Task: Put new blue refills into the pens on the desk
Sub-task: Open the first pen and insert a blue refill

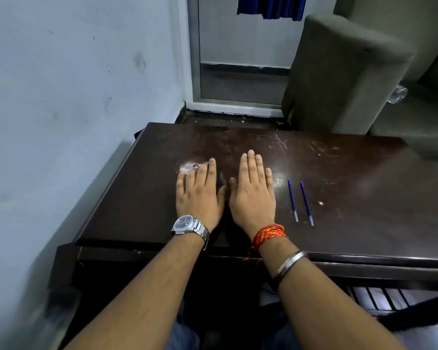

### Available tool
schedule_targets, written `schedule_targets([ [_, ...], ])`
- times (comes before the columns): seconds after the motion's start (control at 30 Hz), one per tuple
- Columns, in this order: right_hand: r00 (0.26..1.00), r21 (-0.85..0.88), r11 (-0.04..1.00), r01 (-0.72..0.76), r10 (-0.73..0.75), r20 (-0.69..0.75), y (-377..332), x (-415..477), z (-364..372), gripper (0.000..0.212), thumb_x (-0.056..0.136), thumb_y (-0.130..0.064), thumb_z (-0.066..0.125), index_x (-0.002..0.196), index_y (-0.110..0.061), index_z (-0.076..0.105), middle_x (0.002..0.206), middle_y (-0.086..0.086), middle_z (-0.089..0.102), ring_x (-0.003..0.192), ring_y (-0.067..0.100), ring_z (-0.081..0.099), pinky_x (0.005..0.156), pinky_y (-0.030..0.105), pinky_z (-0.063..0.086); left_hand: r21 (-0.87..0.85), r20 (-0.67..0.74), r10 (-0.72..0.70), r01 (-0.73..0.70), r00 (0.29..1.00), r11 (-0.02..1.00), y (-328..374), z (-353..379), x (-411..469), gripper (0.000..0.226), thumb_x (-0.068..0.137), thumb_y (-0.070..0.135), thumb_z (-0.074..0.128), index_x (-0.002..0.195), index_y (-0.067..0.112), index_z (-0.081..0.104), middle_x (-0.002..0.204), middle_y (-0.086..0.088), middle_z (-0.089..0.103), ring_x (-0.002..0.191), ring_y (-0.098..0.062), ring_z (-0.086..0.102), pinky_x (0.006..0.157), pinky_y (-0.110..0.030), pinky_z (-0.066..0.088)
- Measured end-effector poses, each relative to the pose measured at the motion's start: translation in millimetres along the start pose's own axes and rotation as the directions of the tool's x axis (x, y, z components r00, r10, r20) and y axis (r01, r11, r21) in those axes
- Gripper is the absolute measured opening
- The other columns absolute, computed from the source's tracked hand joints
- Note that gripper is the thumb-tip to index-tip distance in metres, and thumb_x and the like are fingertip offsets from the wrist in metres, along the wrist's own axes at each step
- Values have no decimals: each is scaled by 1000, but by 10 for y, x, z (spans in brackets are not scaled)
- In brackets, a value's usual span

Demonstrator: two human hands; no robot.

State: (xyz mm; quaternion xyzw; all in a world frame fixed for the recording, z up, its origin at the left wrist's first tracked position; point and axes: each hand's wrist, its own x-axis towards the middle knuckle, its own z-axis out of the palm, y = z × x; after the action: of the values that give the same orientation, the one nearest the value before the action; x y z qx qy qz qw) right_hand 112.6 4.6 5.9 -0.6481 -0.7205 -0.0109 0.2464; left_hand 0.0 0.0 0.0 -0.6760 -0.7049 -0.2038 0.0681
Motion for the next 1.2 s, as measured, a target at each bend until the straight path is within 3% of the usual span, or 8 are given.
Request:
schedule_targets([
  [0.1,1000,28,1000,-13,14,-26,11,82,4,60,105,-30,33,158,-10,13,168,6,9,155,19,1,123,36,-4,17,12,-93,93,996,996,-7,42,66,60,94,51,46,146,22,38,141,0,52,123,-27,47,107,-46,26],
  [0.2,1000,49,999,-13,12,13,5,92,25,61,104,-28,33,158,-11,11,168,5,7,155,18,0,122,35,-5,28,40,-130,129,991,991,50,64,139,39,90,52,52,117,25,60,119,1,62,110,-26,49,93,-42,31],
  [0.3,998,58,998,-38,35,47,16,93,32,61,103,-28,34,158,-11,12,168,5,7,155,18,0,123,36,-3,37,90,-185,182,979,983,113,90,186,29,90,49,55,96,23,65,105,0,63,105,-26,49,86,-39,31],
  [0.57,992,260,960,-106,87,87,5,117,4,54,104,-25,41,154,-7,28,163,8,26,153,21,13,125,34,9,-46,60,-246,249,967,967,167,74,226,24,95,35,50,99,18,66,111,-4,61,110,-28,47,88,-40,30],
  [0.7,978,538,818,-205,193,80,-41,136,-57,48,103,-29,48,146,-8,45,151,8,47,143,21,38,118,33,29,-370,19,-278,266,960,890,219,-26,237,26,98,28,48,108,9,62,115,-11,60,112,-33,50,90,-40,34],
  [0.8,975,635,743,-211,207,82,-63,134,-83,43,102,-31,51,139,-11,54,140,6,57,130,18,51,110,31,40,-610,95,-240,247,966,753,208,-30,225,18,101,19,43,97,6,55,102,-15,63,100,-33,56,70,-26,29],
  [1.0,954,752,591,-291,237,183,-56,172,-77,43,99,-39,55,135,-16,60,121,2,71,112,16,65,99,40,52,-673,22,-150,126,988,728,185,-71,228,32,100,23,46,69,20,53,59,8,54,54,-5,50,50,-22,30],
  [1.2,958,907,342,-244,233,169,-82,200,-68,20,99,-32,58,96,-20,74,91,2,77,88,15,71,85,40,59,-735,12,-120,90,993,672,169,-84,200,25,98,27,50,98,24,74,79,7,73,64,13,56,57,-5,42],
])
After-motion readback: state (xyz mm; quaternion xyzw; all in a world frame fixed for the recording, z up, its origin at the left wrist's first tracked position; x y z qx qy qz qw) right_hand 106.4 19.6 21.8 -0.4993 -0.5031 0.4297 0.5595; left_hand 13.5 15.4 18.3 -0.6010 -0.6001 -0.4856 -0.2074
